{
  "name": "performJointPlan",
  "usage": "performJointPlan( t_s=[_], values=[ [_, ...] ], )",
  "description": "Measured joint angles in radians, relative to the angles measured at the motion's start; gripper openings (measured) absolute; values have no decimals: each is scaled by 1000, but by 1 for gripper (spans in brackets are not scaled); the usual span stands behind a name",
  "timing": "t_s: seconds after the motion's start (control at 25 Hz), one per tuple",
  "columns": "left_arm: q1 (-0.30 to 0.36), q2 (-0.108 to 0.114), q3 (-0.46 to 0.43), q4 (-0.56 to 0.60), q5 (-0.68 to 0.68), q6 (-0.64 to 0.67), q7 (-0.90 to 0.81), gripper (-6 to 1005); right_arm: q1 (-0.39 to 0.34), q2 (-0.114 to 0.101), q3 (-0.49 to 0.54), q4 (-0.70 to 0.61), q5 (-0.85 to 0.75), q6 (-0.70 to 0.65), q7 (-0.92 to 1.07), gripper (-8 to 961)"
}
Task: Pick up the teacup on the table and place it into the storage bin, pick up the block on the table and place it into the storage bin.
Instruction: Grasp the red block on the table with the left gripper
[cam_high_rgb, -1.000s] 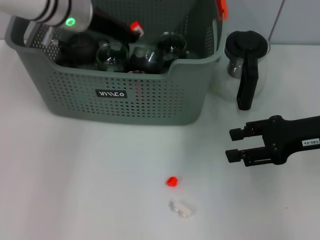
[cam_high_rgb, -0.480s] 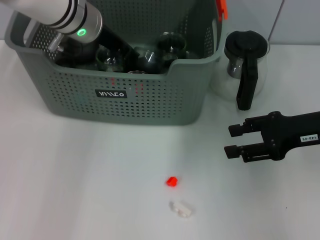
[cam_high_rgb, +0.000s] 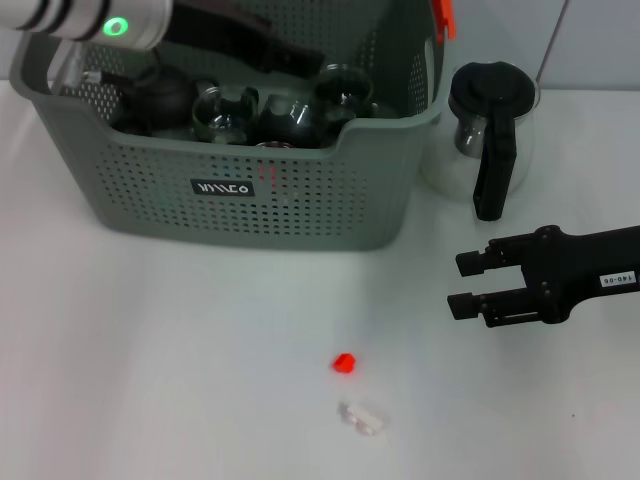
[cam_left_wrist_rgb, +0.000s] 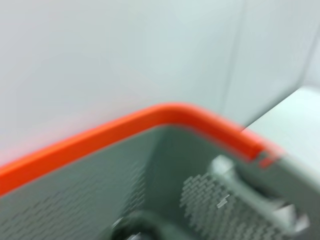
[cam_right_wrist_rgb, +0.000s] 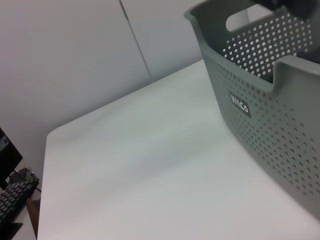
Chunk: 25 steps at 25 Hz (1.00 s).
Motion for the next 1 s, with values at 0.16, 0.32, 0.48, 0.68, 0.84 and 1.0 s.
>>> performJointPlan(
  t_s=[0.16,0.32,0.48,0.68,0.84,1.0],
  values=[
    [62,-1,-89,54,-175,154,104,821,-1,2,0,0,0,2,0,701],
    [116,-6,-189,49,-296,352,258,825,-1,2,0,0,0,2,0,700],
    [165,-21,-213,39,-309,507,376,828,-1,3,0,0,0,1,0,700],
    [199,-39,-159,32,-220,577,419,829,-2,6,0,0,-3,0,0,700],
    [198,-42,-77,2,-138,582,408,824,-4,6,0,0,-4,-3,0,700],
    [182,-44,11,-26,-88,571,378,825,-5,6,-1,5,-5,-1,0,700]
  ],
)
